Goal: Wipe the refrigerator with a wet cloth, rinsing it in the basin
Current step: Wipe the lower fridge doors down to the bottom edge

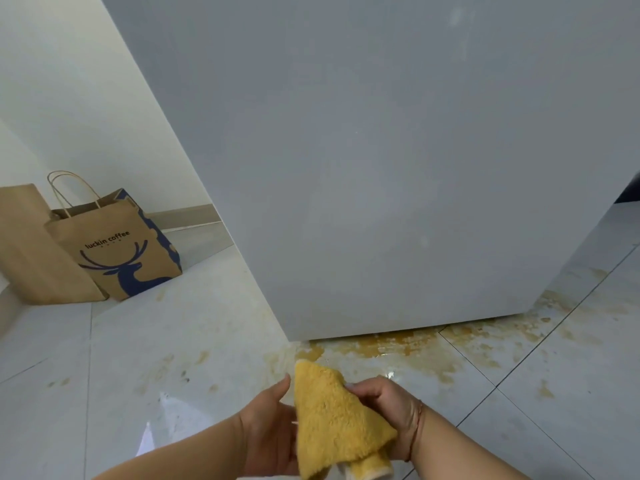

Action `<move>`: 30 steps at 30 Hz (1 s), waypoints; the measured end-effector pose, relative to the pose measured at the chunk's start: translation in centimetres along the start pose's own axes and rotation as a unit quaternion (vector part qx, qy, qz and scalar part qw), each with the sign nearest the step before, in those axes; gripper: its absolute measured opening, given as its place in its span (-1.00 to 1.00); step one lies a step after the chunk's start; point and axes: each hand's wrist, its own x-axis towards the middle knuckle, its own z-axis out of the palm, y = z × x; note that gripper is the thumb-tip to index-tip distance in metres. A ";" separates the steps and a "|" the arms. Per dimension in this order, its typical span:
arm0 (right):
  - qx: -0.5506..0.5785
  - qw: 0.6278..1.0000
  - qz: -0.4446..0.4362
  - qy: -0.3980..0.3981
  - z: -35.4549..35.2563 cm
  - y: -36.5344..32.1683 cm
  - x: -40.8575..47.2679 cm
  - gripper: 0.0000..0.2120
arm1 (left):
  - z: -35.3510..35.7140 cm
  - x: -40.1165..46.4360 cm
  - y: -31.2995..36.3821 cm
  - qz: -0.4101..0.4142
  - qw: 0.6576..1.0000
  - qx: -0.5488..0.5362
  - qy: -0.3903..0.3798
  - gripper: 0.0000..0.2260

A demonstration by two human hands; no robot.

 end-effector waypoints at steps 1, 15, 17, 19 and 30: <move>0.003 1.000 0.002 0.016 -0.6 -0.3 0.0 -0.58 | 0.4 -0.4 0.1 0.019 1.000 -0.002 0.003 -0.26; -0.329 0.882 -0.062 0.331 -1.7 -2.3 3.0 -0.61 | 1.7 -0.1 2.2 0.219 0.954 0.153 0.134 -0.66; -0.263 0.928 -0.030 0.263 0.8 -1.5 3.7 -0.51 | 2.5 0.2 1.9 0.194 0.966 0.133 0.111 -0.62; -0.237 0.950 0.019 0.203 2.1 -1.0 4.1 -0.37 | 2.8 0.8 1.8 0.161 0.974 0.119 0.109 -0.63; -0.038 0.932 -0.121 0.340 -1.5 -3.5 5.0 -0.41 | 4.4 4.2 6.2 0.187 0.957 -0.152 0.161 -0.81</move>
